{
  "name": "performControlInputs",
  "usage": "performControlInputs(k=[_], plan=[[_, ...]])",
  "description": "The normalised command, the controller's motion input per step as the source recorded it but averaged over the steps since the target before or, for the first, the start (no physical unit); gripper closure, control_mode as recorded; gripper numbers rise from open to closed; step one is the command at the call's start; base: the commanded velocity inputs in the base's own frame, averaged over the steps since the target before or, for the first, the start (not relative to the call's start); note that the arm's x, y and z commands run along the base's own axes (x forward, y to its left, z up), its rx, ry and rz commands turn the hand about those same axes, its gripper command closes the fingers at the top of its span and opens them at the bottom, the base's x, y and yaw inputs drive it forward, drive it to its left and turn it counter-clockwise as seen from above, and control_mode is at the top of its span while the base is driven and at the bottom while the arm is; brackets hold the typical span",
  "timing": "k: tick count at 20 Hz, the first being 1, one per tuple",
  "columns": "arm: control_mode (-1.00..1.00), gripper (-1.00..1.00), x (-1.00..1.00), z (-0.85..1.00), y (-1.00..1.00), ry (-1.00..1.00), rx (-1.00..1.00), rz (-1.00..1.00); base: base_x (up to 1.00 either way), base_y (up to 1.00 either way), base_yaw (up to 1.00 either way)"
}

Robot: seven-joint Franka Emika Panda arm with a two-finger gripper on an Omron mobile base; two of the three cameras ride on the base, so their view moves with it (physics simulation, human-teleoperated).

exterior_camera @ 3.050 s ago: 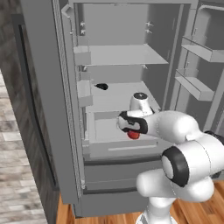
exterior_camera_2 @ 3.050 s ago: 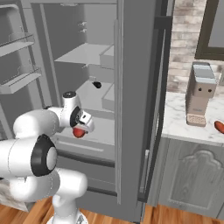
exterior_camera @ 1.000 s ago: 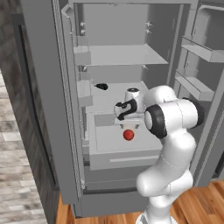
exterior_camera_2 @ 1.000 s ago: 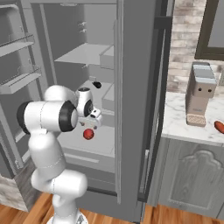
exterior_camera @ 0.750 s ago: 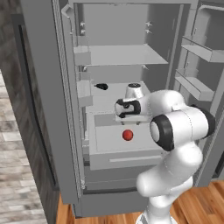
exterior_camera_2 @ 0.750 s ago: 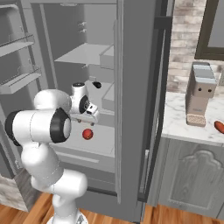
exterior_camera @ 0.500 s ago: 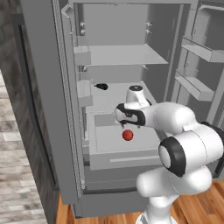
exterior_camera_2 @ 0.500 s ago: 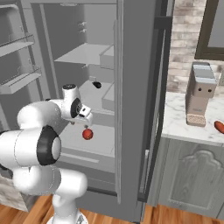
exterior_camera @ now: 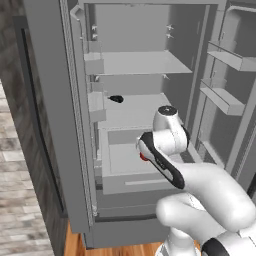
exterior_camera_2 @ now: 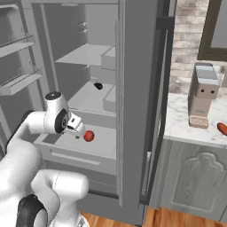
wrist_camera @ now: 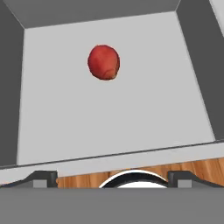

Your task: Place the sweet potato and onion inside the fridge drawer. Close the drawer after placing the vegetables.

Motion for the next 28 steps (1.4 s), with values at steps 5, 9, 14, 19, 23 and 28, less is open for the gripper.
performControlInputs(k=[5,9,14,19,23,28], plan=[[-1.0,-1.0,-0.59,0.13,0.0,-0.06,0.0,0.0,0.0,0.0,0.0],[-1.0,-1.0,-0.01,0.0,0.03,0.0,-0.01,0.01,0.0,0.0,0.0],[-1.0,-1.0,-0.23,-0.06,-0.08,-0.08,0.01,0.0,0.0,0.0,0.0],[1.0,-1.0,0.0,0.0,0.0,0.0,0.0,0.0,-1.0,0.01,-0.03],[1.0,-1.0,0.0,0.0,0.0,0.0,0.0,0.0,-1.0,0.0,-0.12],[1.0,-1.0,0.0,0.0,0.0,0.0,0.0,0.0,-0.84,-0.11,-0.53]])
